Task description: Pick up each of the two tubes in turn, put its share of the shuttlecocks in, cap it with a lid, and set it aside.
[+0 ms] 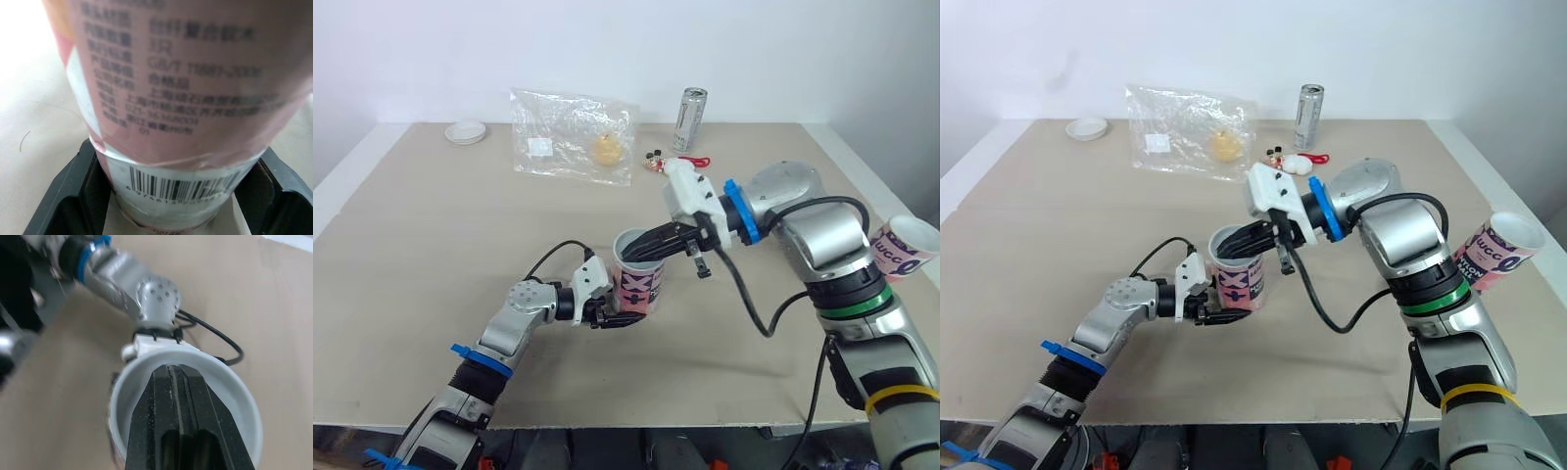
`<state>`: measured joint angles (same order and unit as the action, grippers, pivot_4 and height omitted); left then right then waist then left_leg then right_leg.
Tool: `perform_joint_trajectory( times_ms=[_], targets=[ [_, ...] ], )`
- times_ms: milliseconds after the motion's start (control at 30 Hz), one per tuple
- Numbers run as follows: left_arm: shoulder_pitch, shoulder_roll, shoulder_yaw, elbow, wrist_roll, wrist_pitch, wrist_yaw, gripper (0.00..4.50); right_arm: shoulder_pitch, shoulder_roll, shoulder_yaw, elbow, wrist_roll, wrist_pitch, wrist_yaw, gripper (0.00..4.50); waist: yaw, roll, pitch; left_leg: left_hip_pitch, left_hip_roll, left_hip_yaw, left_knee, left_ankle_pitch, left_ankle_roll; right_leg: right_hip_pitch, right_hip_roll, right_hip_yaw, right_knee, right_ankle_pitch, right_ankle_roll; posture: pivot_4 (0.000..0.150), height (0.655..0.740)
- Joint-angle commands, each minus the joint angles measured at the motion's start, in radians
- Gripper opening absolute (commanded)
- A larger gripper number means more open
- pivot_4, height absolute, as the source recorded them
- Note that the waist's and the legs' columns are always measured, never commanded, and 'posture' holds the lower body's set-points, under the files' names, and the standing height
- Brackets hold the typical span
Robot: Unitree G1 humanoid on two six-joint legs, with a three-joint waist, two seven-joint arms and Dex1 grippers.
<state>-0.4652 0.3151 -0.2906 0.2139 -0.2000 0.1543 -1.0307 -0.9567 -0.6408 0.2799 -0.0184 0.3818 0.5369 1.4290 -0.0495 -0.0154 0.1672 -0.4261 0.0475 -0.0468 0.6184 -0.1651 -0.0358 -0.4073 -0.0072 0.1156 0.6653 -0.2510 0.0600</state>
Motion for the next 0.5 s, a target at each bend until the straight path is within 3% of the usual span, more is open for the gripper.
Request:
perform_joint_trajectory(
  times_ms=[33, 267, 367, 400, 467, 500],
  targets=[
    [-0.004, 0.017, 0.022, 0.032, 0.022, 0.014, 0.028, 3.02, -0.002, -0.035, -0.152, 0.009, 0.097, 0.040, -0.009, 0.11, 0.000, 0.000, 0.001, -0.001, 0.000, 0.000, 0.000, 0.000, 0.000, 0.000, 0.000, 0.000, 0.000, 0.000, 0.000, 0.150, 0.7400],
    [-0.006, 0.023, 0.024, 0.031, 0.019, 0.014, 0.021, 3.02, 0.148, -0.067, -0.392, -0.041, 0.254, 0.138, -0.130, 0.11, 0.001, -0.001, 0.001, -0.001, 0.000, 0.000, -0.001, 0.000, 0.000, 0.000, 0.000, 0.000, -0.001, -0.001, 0.000, 0.150, 0.7400],
    [-0.007, 0.023, 0.024, 0.020, 0.007, 0.026, 0.010, 3.02, 0.336, -0.065, -0.438, -0.125, 0.230, 0.071, -0.189, 0.83, 0.001, -0.002, 0.001, -0.001, 0.000, -0.001, -0.001, 0.000, 0.000, 0.000, 0.001, 0.000, -0.001, -0.002, 0.000, 0.150, 0.7400],
    [-0.008, 0.023, 0.025, 0.016, 0.000, 0.030, 0.004, 3.86, 0.397, -0.055, -0.445, -0.143, 0.211, 0.036, -0.214, 1.42, 0.001, -0.002, 0.002, -0.002, 0.000, 0.000, -0.001, 0.000, 0.000, -0.001, 0.001, 0.000, -0.001, -0.002, 0.000, 0.150, 0.7400],
    [-0.008, 0.024, 0.026, 0.010, -0.008, 0.036, -0.006, 4.45, 0.498, -0.053, -0.437, -0.172, 0.190, -0.021, -0.219, 2.20, -0.002, -0.001, 0.002, -0.002, -0.001, 0.000, -0.001, 0.000, 0.000, -0.001, 0.001, 0.001, -0.001, -0.002, 0.001, 0.150, 0.7400],
    [-0.008, 0.025, 0.028, 0.006, -0.011, 0.036, -0.010, 4.50, 0.543, -0.050, -0.429, -0.178, 0.172, -0.052, -0.229, 2.71, -0.003, -0.001, 0.002, -0.002, -0.001, 0.000, -0.001, 0.000, 0.000, -0.001, 0.001, 0.001, -0.001, -0.003, 0.001, 0.150, 0.7400]
  ],
)
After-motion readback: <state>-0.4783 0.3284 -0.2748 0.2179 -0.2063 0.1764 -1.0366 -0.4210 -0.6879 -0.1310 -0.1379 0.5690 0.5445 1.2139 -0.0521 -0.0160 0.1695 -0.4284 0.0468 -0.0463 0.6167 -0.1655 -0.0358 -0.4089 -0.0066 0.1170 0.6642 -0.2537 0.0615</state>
